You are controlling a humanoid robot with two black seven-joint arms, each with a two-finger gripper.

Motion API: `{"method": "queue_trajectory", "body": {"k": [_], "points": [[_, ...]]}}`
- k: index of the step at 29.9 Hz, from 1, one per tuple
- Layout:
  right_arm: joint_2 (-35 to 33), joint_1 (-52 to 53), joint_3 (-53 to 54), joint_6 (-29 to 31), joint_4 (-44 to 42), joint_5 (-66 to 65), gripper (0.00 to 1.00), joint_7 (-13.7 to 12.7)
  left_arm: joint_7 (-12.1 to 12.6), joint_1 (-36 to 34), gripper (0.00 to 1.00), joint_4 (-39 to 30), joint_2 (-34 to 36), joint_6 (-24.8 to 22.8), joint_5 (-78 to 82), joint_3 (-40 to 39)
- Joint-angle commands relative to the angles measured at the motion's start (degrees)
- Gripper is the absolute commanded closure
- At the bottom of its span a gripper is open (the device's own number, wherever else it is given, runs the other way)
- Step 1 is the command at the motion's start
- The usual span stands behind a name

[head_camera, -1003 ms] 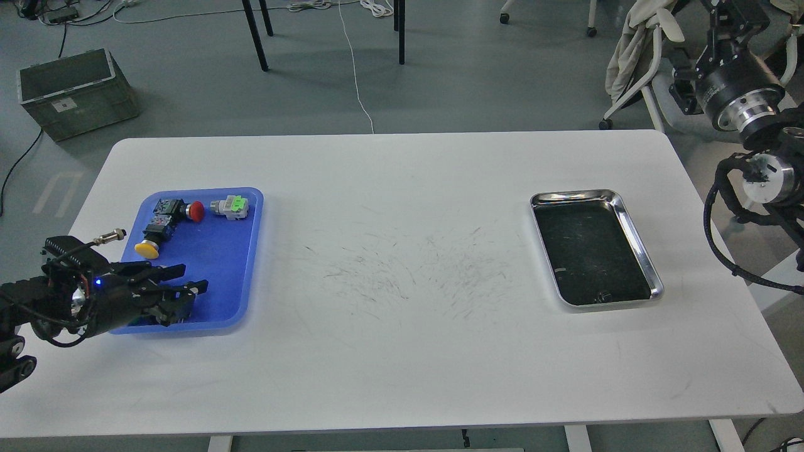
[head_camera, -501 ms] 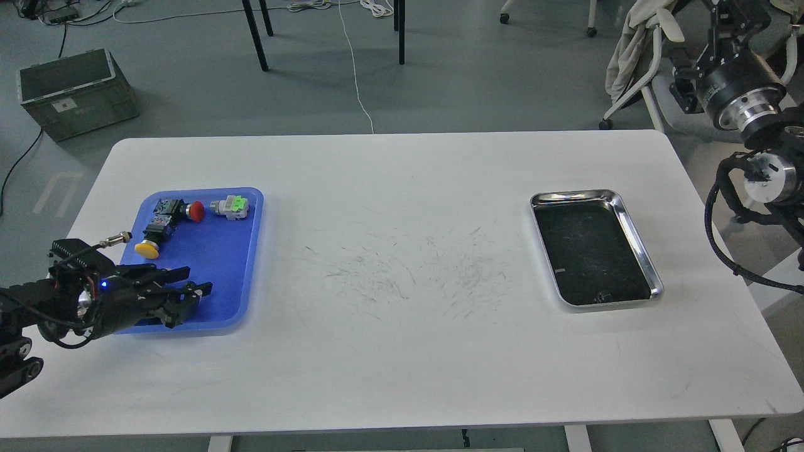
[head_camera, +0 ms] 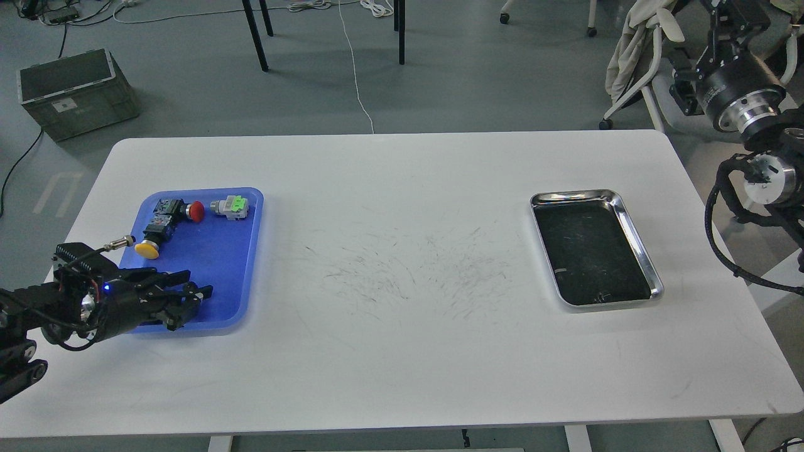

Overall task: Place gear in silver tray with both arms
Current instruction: 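Grasp another black gear in the blue tray with the left gripper, then lift the held gear up out of the blue tray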

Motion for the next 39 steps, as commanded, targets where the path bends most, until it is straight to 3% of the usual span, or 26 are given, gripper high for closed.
{"method": "queue_trajectory", "body": {"k": [1,5,10,21,34,39], "points": [[0.0,0.0,0.0,0.1,0.0,-0.1,0.07,0.0,0.0,0.0,0.46,0.4,-0.7,0.1,0.1,0.0],[0.0,0.0,0.0,0.1,0.0,-0.1,0.07,0.1,0.0,0.1,0.52,1.0,-0.6,0.2,0.5,0.1],[0.0,-0.1,0.0,0.1,0.0,-0.1,0.07,0.1,0.0,0.2,0.67,0.9,-0.6,0.3,0.8,0.1],[0.0,-0.4,0.0,0.0,0.0,-0.2,0.07,0.1,0.0,-0.2,0.78,-0.6,0.9,0.3,0.3,-0.2],[0.0,-0.4,0.0,0.1,0.0,-0.2,0.07,0.1,0.0,-5.1,0.79,-5.9,6.2,-1.0,-6.8,-0.9],[0.0,-0.4,0.0,0.1,0.0,-0.2,0.07,0.1,0.0,-9.4,0.81,-9.7,8.5,-4.7,-11.3,-1.2]]}}
